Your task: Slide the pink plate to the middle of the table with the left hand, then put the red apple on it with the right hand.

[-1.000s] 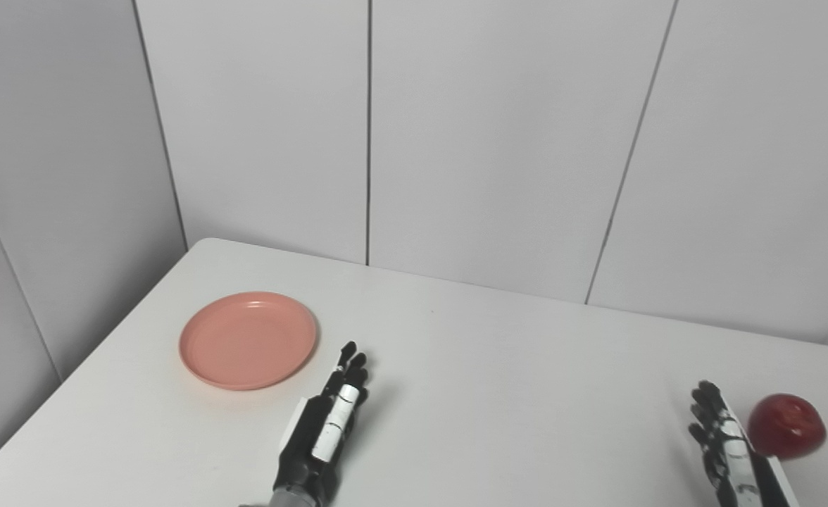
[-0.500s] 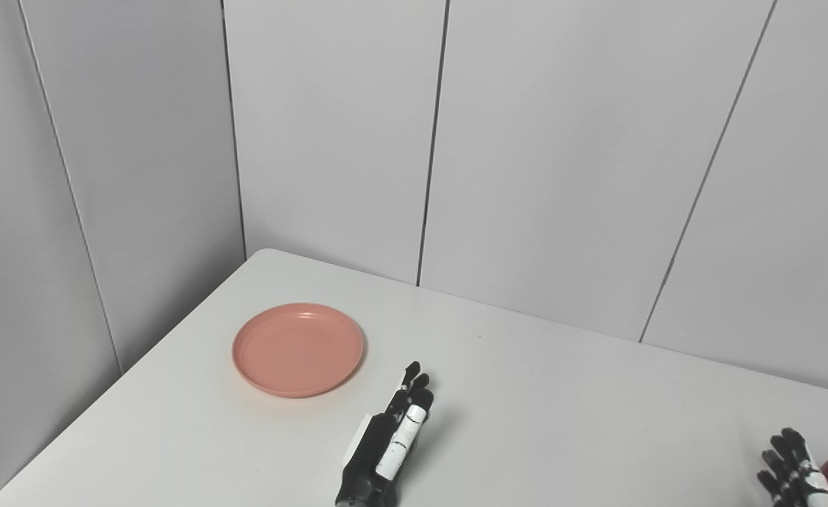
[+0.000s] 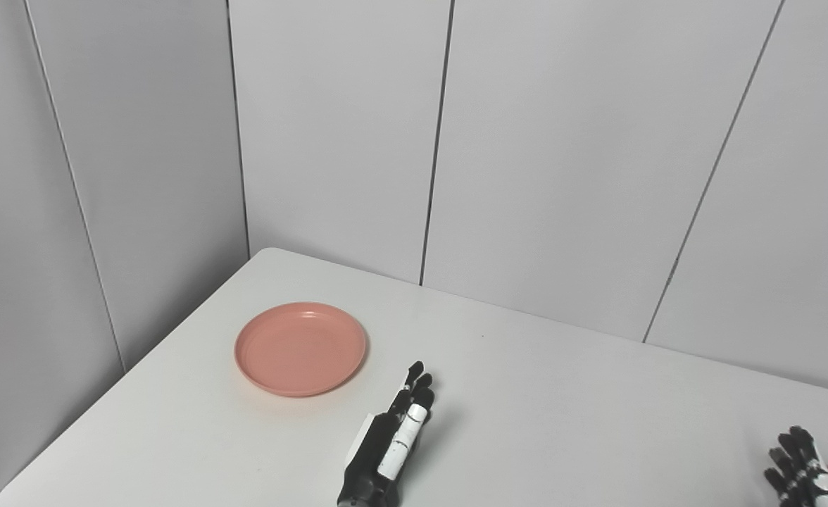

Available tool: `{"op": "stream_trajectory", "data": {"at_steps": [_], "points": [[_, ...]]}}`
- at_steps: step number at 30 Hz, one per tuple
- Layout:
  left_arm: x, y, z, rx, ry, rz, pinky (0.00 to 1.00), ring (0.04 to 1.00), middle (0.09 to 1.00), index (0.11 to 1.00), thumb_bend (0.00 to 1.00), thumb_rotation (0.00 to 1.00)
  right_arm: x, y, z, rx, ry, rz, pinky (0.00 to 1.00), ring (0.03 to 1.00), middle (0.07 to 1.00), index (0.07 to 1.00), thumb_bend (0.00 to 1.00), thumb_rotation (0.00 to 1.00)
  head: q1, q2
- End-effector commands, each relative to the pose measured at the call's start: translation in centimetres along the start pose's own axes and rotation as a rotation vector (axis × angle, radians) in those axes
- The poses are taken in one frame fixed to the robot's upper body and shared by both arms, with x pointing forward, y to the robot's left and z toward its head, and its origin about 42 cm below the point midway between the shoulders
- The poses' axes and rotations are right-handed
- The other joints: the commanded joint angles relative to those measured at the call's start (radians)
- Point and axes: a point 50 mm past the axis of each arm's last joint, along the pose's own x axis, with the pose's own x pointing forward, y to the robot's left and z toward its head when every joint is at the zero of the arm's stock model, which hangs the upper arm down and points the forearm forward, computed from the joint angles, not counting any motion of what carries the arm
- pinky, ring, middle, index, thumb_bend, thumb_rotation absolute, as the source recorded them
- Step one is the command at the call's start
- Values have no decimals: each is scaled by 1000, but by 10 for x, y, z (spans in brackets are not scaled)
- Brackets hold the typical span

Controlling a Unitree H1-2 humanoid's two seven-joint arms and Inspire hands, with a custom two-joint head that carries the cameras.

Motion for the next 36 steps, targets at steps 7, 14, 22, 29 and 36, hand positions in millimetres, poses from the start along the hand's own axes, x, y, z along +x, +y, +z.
{"op": "stream_trajectory", "data": {"at_steps": [7, 14, 22, 29, 36], "points": [[5, 2, 27, 25, -75, -5, 1000, 997, 970, 956, 826, 881, -37, 11, -29, 40, 105, -19, 1000, 1000, 993, 999, 874, 1000, -14, 14], [37, 4, 66, 58, -198, -10, 1000, 936, 920, 917, 808, 898, -37, 13, -28, 30, 106, -27, 1000, 1000, 980, 979, 882, 1000, -19, 13], [66, 22, 105, 99, -331, -1, 950, 872, 867, 869, 817, 874, -36, 16, -30, 39, 113, -23, 1000, 997, 966, 972, 890, 1000, -22, 9], [85, 49, 138, 161, -411, 25, 900, 851, 856, 850, 806, 888, -35, 17, -30, 40, 113, -17, 1000, 1000, 967, 979, 891, 1000, -24, 6], [102, 89, 157, 268, -440, 76, 842, 851, 854, 862, 846, 893, -35, 17, -32, 38, 117, -18, 1000, 991, 959, 979, 885, 1000, -26, 6]]}}
